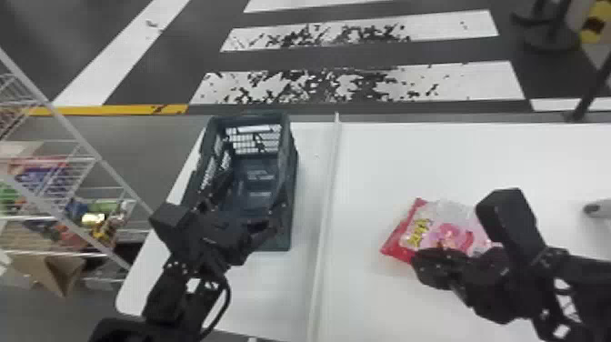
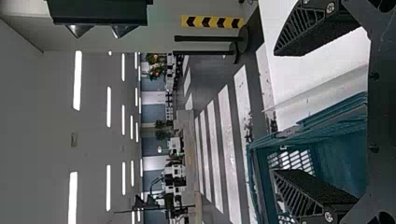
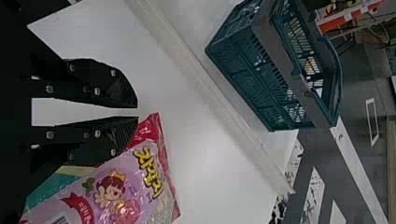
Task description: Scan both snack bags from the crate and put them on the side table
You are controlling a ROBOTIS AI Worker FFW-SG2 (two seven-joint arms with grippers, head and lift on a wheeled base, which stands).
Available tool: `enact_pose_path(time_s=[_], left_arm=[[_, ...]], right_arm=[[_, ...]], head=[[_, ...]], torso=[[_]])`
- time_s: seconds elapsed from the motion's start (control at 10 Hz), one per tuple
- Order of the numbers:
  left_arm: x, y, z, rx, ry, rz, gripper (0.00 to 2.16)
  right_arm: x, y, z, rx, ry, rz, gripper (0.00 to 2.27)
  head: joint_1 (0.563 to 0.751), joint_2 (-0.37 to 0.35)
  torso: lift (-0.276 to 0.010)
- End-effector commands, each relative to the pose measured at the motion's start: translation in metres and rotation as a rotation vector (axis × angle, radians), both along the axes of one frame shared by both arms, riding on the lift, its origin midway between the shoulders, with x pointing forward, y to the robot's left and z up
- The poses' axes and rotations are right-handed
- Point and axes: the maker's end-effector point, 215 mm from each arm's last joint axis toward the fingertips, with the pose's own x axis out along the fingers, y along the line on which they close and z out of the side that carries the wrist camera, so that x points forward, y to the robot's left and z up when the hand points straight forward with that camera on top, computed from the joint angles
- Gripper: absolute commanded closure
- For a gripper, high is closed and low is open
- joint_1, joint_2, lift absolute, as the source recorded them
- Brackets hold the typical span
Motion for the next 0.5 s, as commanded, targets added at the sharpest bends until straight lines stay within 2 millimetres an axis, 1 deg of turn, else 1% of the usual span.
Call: enact_pose_path(time_s=[0.0, 0.2, 0.4], left_arm=[[0.001, -0.001, -0.001, -0.003, 0.0, -0.001, 0.1], [0.001, 0.0, -0.002, -0.001, 0.004, 0.0, 0.1], [0.001, 0.001, -0.004, 0.0, 0.009, 0.002, 0.1]], right_arm=[[0.007, 0.02, -0.01, 0.023, -0.001, 0.032, 2.25], [0.018, 0.038, -0.03, 0.019, 0.009, 0.071, 2.25], [0.029, 0.049, -0.05, -0.014, 0.002, 0.102, 2.25]], head=[[0.695, 0.248], [0.695, 0.28], [0.695, 0.297]], torso=[[-0.087], [-0.087], [-0.087]])
